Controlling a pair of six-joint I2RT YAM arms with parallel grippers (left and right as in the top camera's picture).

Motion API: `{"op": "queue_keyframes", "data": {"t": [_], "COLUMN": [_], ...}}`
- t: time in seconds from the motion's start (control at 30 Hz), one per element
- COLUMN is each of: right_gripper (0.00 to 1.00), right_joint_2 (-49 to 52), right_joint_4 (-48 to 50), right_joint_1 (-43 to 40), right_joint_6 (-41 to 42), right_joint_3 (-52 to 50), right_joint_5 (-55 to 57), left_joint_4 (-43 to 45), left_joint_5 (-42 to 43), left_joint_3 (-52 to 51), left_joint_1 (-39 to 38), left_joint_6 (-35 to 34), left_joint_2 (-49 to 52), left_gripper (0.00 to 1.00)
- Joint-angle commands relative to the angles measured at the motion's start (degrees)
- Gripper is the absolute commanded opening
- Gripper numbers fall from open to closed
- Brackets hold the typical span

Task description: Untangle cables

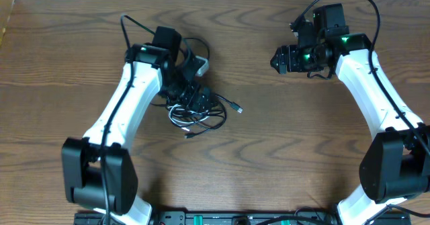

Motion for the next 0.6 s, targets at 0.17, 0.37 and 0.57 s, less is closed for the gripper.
{"op": "queue_keyframes", "data": {"t": [0.17,0.37,0.57], "right_gripper": [0.78,0.79,0.79], "right_joint_2": [0.35,0.35,0.35], "right_joint_4": [0.22,0.22,0.39], "right_joint_1": [-0.11,-0.11,0.02], "right_joint_6": [-0.81,-0.81,-0.81], "right_joint_3": [0.70,0.70,0.70], "right_joint_5": [0.04,0.04,-0.35], "left_joint_4": [-0.68,-0.13,1.16], "left_joint_5": [-4.02,-5.66,-2.36], "left_joint_3": [-2.43,-2.64,-0.76], "left_joint_1": [0.11,0.09,-0.09], "left_joint_6": [1.18,1.16,-2.27], "left_joint_2": [4.15,5.64,4.98], "left_gripper": [0.83,0.50,0.07]}}
